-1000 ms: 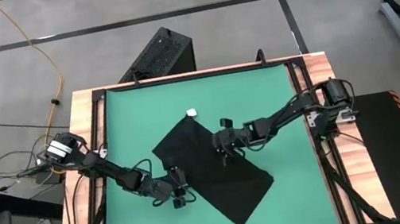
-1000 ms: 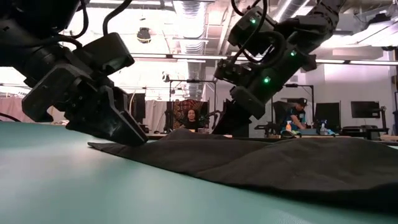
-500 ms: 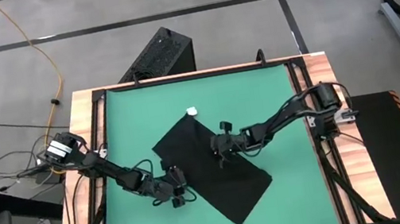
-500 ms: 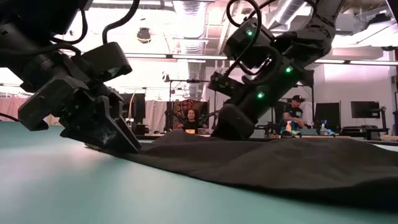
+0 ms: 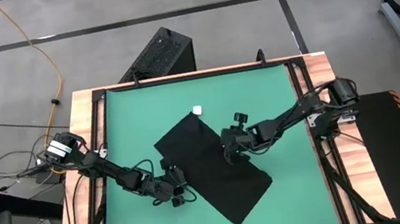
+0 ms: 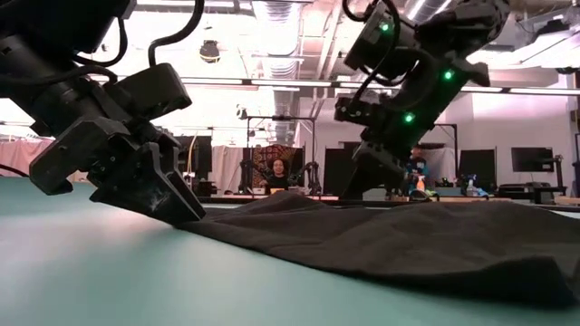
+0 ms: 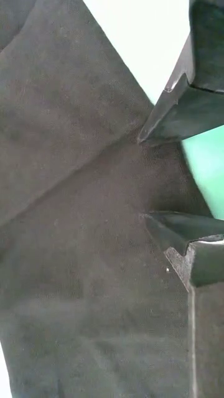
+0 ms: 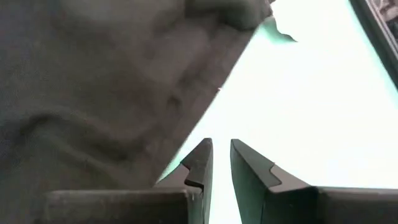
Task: Roll towel
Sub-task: Roll the black towel
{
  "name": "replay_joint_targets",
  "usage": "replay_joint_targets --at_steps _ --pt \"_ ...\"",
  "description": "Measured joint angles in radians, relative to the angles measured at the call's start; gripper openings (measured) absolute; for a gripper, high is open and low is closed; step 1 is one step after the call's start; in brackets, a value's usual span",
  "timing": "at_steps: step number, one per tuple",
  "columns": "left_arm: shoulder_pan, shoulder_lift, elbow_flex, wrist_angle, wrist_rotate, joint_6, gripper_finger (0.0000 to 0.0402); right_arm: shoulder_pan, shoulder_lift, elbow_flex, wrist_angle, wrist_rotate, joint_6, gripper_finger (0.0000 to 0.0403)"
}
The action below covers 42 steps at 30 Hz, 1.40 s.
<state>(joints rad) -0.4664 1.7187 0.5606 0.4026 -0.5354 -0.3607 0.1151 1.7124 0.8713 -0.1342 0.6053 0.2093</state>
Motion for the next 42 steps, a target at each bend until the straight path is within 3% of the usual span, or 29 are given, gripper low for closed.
replay_joint_targets --at_steps 6,10,13,17,20,22,29,34,39,42 --pt "-0.006 -0.029 -0.003 -0.009 -0.008 0.074 0.0174 0.104 -0.087 0.0 0.002 -0.171 -0.027 0.0077" --pt "-0.006 -0.1 -0.003 -0.028 -0.023 0.182 0.0174 0.25 -0.153 -0.034 0.005 -0.188 0.029 0.0077" --pt "-0.002 -0.165 -0.002 -0.134 -0.043 0.277 0.0174 0.368 -0.159 -0.058 0.033 -0.181 0.104 0.0077" --pt "0.012 -0.261 -0.003 -0.241 -0.062 0.315 0.0174 0.488 -0.094 -0.066 0.151 -0.174 0.172 0.0077" --pt "0.007 -0.307 -0.001 -0.083 0.088 0.311 0.0173 0.541 -0.029 -0.067 0.255 -0.152 0.169 0.0077" --pt "-0.018 -0.318 0.0 -0.004 0.134 0.316 0.0168 0.562 0.013 -0.06 0.341 -0.147 0.16 0.0077" --pt "-0.073 -0.311 -0.001 -0.02 0.011 0.303 0.0139 0.619 0.15 0.082 0.394 -0.149 0.132 0.0077" --pt "-0.076 -0.311 -0.002 -0.053 0.019 0.218 0.0135 0.673 0.247 0.248 0.234 -0.102 0.081 0.01" --pt "-0.077 -0.311 -0.002 -0.054 0.055 0.174 0.0135 0.713 0.349 0.413 -0.044 0.006 0.102 0.016" --pt "-0.085 -0.311 -0.002 -0.055 0.065 0.171 0.0135 0.717 0.406 0.484 -0.099 0.023 0.106 0.0194"
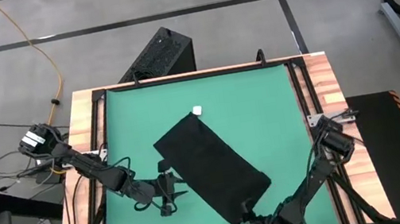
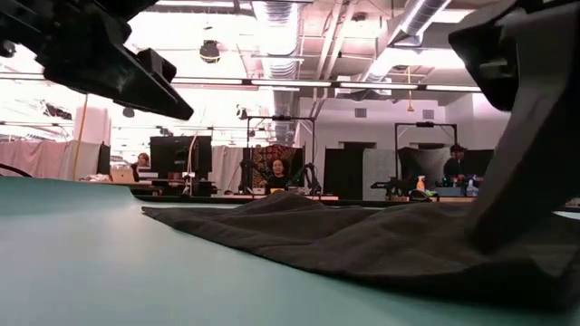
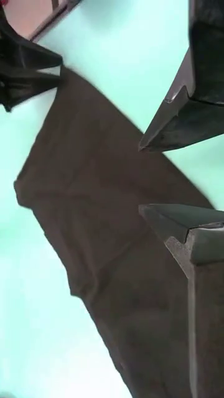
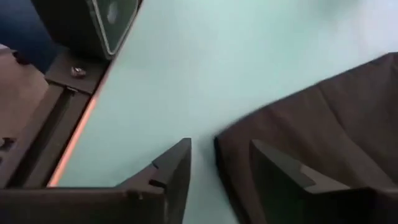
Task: Roll towel
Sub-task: Roll the black towel
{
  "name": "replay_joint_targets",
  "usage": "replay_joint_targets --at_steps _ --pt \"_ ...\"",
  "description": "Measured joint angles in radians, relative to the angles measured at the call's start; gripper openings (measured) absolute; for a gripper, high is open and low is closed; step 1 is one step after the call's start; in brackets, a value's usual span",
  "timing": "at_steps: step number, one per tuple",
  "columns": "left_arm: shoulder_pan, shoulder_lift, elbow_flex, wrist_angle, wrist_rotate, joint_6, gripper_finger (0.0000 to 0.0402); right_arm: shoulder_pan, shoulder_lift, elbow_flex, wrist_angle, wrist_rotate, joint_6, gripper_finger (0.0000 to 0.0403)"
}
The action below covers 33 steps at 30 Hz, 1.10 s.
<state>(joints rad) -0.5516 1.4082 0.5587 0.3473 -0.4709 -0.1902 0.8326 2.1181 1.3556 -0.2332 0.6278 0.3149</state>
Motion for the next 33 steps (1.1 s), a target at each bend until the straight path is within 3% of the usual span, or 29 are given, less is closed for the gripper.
replay_joint_targets --at_steps 4,8,14,18,24,29,33 --pt "-0.006 0.0 0.0 -0.003 0.0 0.001 0.0135 -0.002 0.051 0.063 -0.029 0.016 0.014 0.0207" --pt "-0.007 0.0 0.0 -0.009 0.001 -0.002 0.0135 -0.016 0.074 0.084 -0.049 0.04 0.091 0.0186" --pt "-0.011 0.0 0.0 -0.038 0.012 -0.002 0.0135 -0.039 0.073 0.085 -0.054 0.052 0.099 0.0082" --pt "-0.011 0.0 0.0 -0.054 0.013 -0.007 0.0135 -0.052 0.071 0.114 -0.109 0.118 0.082 0.0014" --pt "-0.01 0.0 0.0 -0.044 0.013 -0.006 0.0135 -0.084 0.068 0.233 -0.223 0.239 -0.063 0.0008" --pt "-0.016 0.0 0.0 -0.003 0.012 0.032 0.0135 -0.145 0.066 0.302 -0.223 0.236 -0.206 0.0007" --pt "-0.06 0.0 0.0 0.052 -0.022 0.164 0.0135 -0.206 0.066 0.304 -0.157 0.193 -0.321 0.0007"
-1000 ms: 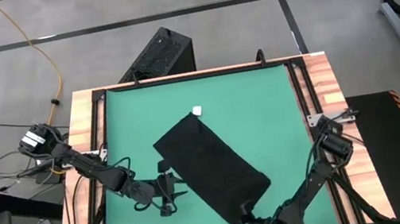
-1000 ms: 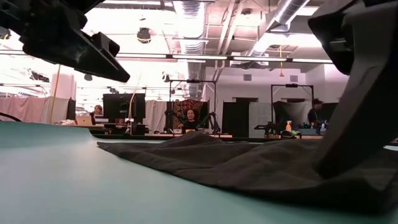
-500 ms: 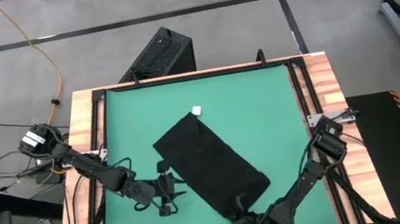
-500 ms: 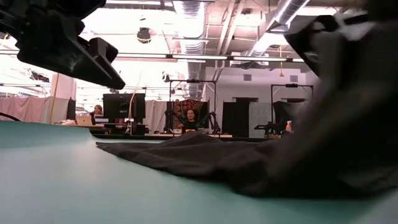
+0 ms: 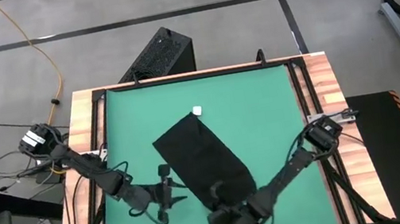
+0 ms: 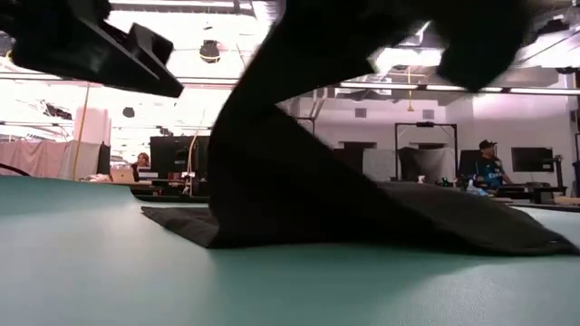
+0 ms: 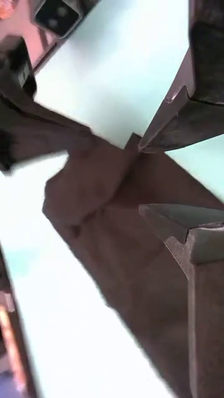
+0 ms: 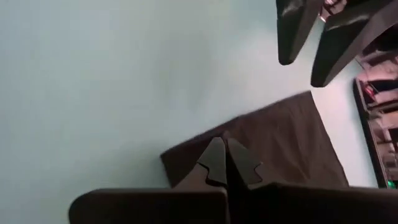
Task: Roll towel
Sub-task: Roll the black towel
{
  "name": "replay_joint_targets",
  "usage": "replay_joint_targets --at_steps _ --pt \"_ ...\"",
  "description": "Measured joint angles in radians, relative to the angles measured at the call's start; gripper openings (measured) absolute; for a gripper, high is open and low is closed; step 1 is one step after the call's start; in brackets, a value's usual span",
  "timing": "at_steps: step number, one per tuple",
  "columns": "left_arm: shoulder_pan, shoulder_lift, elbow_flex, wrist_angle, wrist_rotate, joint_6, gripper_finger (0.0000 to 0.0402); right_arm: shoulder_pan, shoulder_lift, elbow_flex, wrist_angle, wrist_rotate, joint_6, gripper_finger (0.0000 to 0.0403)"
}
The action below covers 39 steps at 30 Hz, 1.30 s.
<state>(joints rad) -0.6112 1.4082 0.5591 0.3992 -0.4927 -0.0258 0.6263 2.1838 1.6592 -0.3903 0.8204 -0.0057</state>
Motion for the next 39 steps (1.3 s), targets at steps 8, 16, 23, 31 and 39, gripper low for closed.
replay_joint_targets --at_steps 8,16,23,31,39 --pt "-0.119 -0.033 0.0 -0.041 -0.256 0.023 0.0135 -0.142 0.0 0.0 0.261 -0.26 -0.177 0.0007" --pt "-0.204 -0.042 0.0 -0.126 -0.281 -0.102 0.0135 -0.22 -0.001 0.0 0.295 -0.478 -0.198 0.005" --pt "-0.235 -0.042 0.0 -0.18 -0.28 -0.183 0.0135 -0.189 -0.001 0.0 0.306 -0.501 -0.239 0.016" --pt "-0.256 0.009 0.001 -0.143 -0.161 -0.22 0.0135 -0.122 -0.01 0.0 0.249 -0.409 -0.23 0.0221" --pt "-0.294 0.222 0.019 -0.049 -0.177 -0.043 0.0135 -0.034 -0.048 0.001 -0.009 -0.266 -0.051 0.0218"
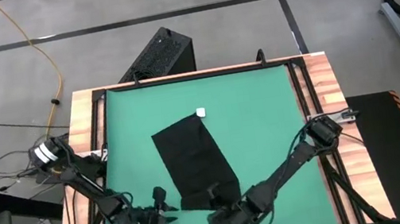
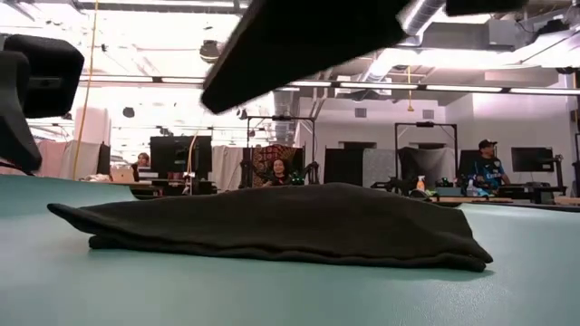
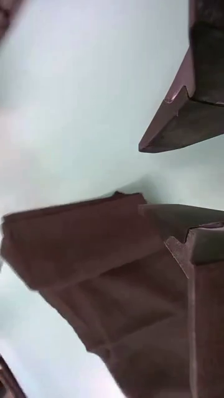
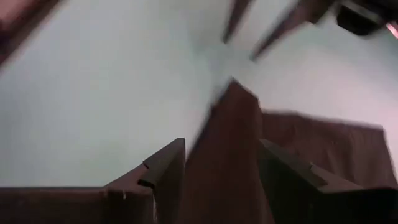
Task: Roll towel
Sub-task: Roll the black towel
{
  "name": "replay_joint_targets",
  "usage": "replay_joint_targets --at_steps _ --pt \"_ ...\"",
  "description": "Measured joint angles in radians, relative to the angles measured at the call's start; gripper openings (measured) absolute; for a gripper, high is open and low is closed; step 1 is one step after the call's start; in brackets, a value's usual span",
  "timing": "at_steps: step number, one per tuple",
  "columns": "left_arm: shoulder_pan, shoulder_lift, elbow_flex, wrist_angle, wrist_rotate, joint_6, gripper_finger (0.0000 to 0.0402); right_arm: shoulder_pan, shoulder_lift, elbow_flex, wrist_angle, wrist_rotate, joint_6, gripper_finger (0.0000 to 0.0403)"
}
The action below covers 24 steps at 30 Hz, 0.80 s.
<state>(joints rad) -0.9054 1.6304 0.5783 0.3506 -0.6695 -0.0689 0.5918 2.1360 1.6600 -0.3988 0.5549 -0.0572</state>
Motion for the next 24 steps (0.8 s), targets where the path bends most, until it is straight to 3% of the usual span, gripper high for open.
replay_joint_targets --at_steps 7,16,24 --pt "0.034 0.096 0.07 -0.044 -0.037 0.187 0.0135 0.053 -0.011 0.0 -0.11 0.042 0.154 0.0218" --pt "0.075 0.131 0.073 -0.046 -0.087 0.242 0.0135 0.068 -0.011 0.0 -0.159 0.054 0.266 0.0217" --pt "0.092 0.131 0.073 -0.052 -0.047 0.245 0.0122 0.07 -0.011 0.0 -0.211 0.055 0.322 0.0217"
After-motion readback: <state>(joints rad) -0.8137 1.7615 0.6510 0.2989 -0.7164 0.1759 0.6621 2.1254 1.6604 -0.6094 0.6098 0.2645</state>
